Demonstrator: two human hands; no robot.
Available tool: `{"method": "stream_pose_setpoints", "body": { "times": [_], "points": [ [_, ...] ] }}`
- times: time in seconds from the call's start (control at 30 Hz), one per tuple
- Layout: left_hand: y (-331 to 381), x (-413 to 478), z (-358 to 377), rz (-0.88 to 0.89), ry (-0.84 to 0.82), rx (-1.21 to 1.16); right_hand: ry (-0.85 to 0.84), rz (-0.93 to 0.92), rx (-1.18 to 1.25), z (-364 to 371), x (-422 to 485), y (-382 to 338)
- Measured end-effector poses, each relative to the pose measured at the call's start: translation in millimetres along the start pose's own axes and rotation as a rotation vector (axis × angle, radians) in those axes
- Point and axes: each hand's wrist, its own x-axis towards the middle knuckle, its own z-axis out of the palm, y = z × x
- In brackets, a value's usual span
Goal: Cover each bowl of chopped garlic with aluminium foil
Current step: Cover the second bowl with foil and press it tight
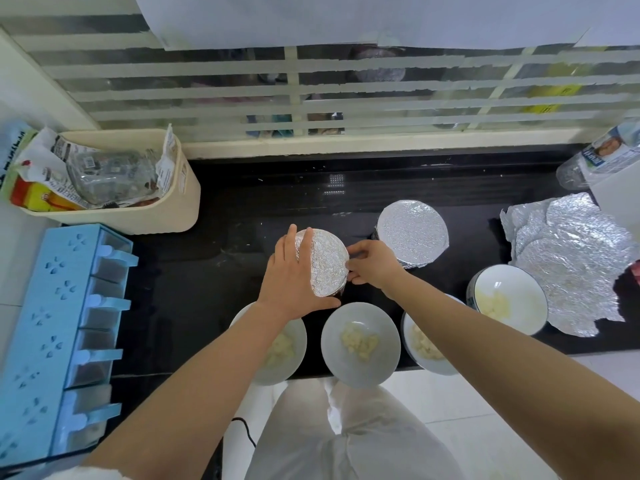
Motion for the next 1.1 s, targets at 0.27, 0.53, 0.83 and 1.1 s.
{"method": "stream_pose_setpoints", "body": {
  "times": [0.27,0.53,0.83,1.1],
  "points": [
    [-2,-7,-6,-0.009,-0.01,-0.053,0.039,0.041,0.044,5,0,5],
    [1,-9,-4,-0.043,0.014,-0.117,-0.046,0.183,0.217,16,-9,4],
    [14,-7,-1,-0.126,0.066,-0.276,0.071,0.159,0.222,6,-2,0],
    [4,1,-10,-0.246,0.055,-0.647,0.091,0.115,0.147,8,-3,-2]
  ]
}}
